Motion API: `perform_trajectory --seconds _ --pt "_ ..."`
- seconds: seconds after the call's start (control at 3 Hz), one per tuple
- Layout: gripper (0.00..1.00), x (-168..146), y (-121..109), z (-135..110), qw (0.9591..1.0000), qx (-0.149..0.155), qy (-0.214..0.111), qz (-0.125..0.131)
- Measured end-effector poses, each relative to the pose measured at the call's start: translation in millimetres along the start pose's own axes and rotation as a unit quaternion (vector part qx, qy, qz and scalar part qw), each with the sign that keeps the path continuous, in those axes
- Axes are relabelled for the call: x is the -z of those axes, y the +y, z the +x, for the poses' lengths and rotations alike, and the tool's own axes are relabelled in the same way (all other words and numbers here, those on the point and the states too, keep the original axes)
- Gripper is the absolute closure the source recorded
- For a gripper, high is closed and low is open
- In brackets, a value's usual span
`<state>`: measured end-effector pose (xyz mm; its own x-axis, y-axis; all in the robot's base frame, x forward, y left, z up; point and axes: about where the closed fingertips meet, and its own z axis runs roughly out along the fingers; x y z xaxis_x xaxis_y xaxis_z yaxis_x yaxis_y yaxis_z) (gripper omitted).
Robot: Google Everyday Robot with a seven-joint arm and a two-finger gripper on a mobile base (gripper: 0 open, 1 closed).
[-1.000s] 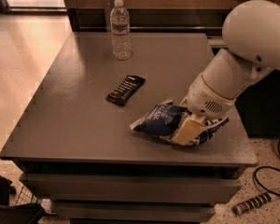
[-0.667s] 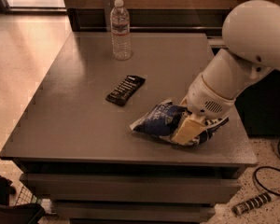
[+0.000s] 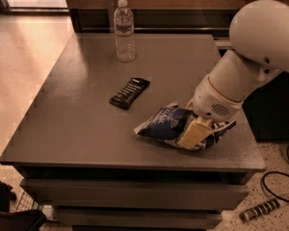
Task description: Pick blue chip bag
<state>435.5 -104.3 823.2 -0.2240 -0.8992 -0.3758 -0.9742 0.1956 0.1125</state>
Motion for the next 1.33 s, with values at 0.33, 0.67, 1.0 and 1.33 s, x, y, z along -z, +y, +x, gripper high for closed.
perform_trajectory --seconds 0.33,0.67,1.0,1.33 --pt "1.0 34 2 -17 0.9989 0.023 -0.03 0.027" --pt "1.0 73 7 -38 0.9949 0.054 -0.063 0.059" --pt "1.0 101 12 -53 0.9894 0.079 -0.09 0.082" --pt "1.0 121 19 -60 0.9842 0.095 -0.109 0.102"
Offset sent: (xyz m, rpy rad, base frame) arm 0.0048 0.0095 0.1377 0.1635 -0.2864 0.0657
